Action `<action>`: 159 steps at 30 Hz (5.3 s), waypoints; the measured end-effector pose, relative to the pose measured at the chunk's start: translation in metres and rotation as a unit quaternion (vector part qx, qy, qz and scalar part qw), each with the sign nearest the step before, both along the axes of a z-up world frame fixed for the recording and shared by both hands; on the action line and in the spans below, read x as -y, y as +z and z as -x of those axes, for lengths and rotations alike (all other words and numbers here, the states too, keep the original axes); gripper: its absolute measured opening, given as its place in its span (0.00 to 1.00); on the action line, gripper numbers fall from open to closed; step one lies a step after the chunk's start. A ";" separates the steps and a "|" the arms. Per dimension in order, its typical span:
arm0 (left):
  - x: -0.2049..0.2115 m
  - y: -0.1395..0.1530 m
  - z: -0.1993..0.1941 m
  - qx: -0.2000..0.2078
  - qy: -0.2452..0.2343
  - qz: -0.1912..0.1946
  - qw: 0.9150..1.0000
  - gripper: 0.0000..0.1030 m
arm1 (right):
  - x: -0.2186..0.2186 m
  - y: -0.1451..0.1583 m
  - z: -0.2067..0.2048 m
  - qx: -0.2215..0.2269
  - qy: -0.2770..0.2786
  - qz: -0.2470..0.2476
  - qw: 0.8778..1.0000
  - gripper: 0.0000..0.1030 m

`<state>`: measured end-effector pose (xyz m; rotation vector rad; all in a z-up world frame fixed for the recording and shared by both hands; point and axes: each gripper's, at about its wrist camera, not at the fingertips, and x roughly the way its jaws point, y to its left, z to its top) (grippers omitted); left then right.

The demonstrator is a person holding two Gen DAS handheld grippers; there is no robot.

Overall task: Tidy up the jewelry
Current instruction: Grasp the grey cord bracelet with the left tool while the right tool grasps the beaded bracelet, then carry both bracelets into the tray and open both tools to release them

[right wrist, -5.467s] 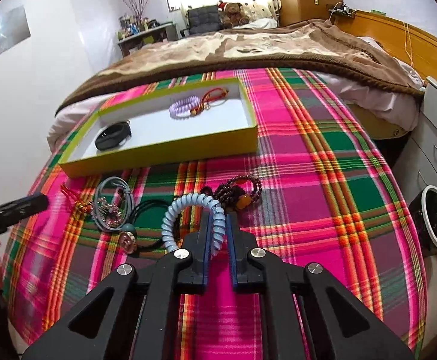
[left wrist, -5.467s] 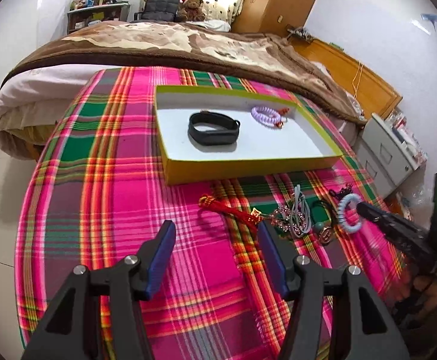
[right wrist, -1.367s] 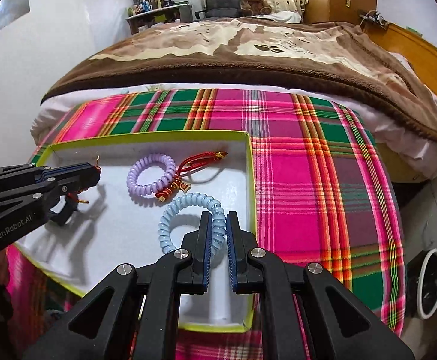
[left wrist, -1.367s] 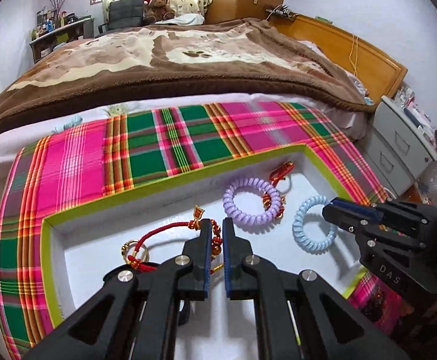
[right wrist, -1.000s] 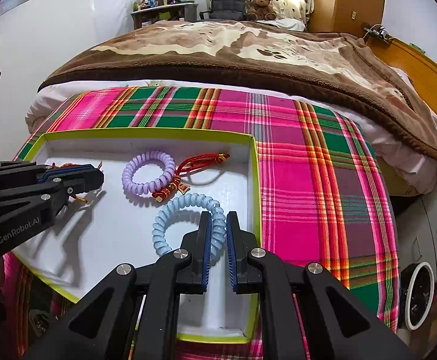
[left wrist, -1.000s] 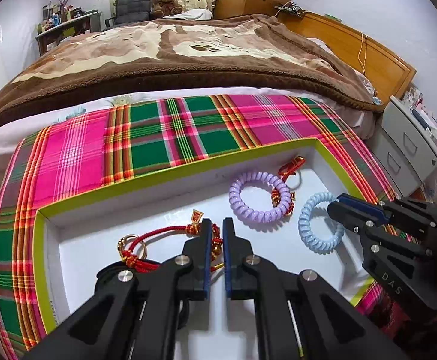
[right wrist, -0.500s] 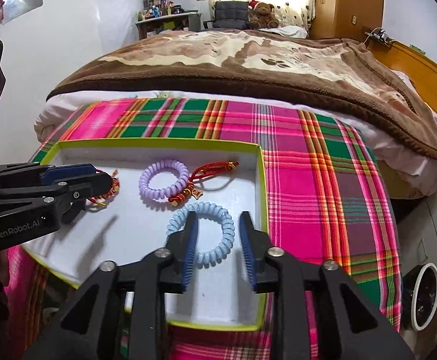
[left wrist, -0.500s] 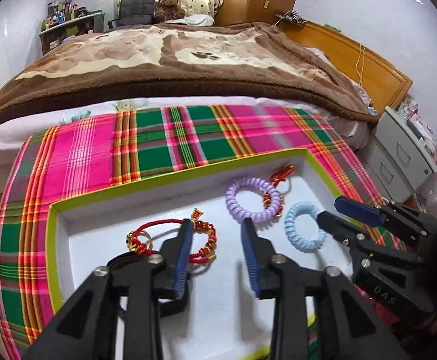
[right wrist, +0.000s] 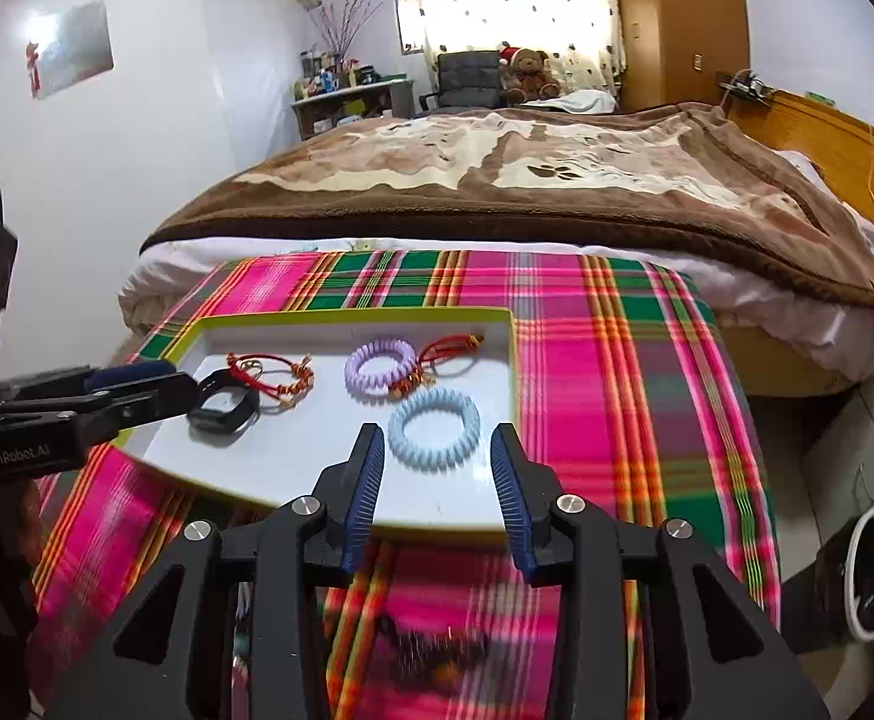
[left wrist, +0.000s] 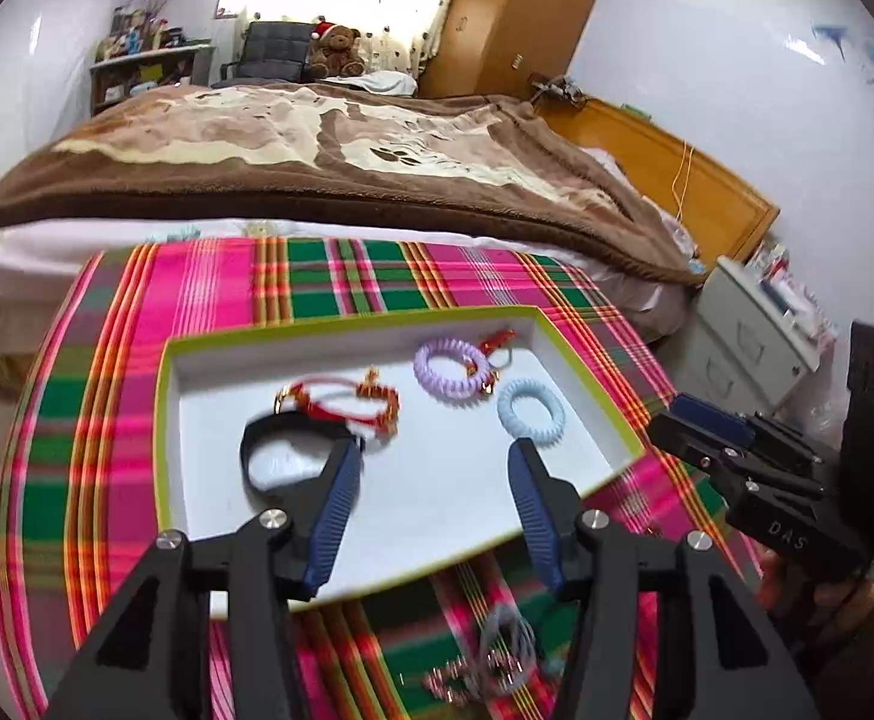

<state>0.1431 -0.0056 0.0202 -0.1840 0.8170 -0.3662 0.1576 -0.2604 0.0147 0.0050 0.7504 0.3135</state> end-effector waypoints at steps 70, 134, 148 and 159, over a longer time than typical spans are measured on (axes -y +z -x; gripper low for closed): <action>0.029 -0.039 0.051 -0.044 -0.068 -0.019 0.997 0.05 | 0.018 -0.036 0.068 -0.038 -0.046 -0.009 0.998 0.22; -0.058 -0.047 -0.013 -0.051 0.057 -0.049 0.996 0.06 | -0.085 -0.052 -0.059 -0.064 0.050 0.075 0.994 0.22; -0.045 -0.040 -0.007 -0.027 0.068 -0.100 0.992 0.35 | -0.088 -0.049 -0.056 -0.043 0.042 0.092 0.994 0.36; -0.049 -0.029 0.004 -0.017 0.074 -0.082 0.994 0.44 | -0.087 -0.040 -0.049 -0.023 0.041 0.085 0.995 0.37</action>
